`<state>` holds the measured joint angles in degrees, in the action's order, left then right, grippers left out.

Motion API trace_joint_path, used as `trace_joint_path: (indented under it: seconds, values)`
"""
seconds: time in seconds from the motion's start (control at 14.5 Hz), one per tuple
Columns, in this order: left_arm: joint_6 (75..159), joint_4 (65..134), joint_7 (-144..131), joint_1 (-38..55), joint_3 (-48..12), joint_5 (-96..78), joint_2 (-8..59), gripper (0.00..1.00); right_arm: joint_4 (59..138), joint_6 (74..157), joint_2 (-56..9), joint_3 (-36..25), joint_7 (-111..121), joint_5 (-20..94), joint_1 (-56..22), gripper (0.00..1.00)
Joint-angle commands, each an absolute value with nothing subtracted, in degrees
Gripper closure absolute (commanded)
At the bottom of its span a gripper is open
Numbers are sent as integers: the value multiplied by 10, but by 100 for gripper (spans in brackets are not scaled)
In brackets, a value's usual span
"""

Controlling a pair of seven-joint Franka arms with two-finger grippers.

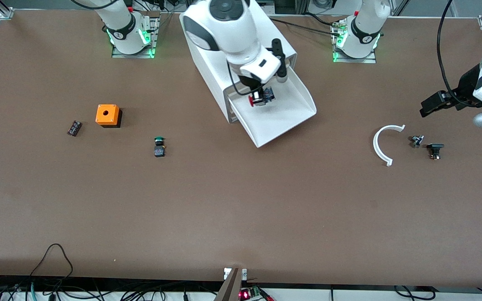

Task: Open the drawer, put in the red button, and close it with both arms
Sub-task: 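Carry the red button into the open drawer and release it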

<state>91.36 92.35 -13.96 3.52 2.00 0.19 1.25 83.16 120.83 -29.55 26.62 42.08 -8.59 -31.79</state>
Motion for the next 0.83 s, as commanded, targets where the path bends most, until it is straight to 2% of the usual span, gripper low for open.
trace_joint_path:
  seconds: [0.0, 0.62, 0.76]
  values:
    - [911, 909, -144, 36, 19, 13, 19, 0, 800, 1192, -343, 253, 441, -134, -357, 78]
    - [911, 909, -145, 37, 18, 13, 19, 0, 798, 1198, -387, 232, 461, -165, -376, 76]
    - [911, 907, -145, 37, 18, 13, 19, 0, 798, 1214, -396, 225, 457, -164, -384, 72]
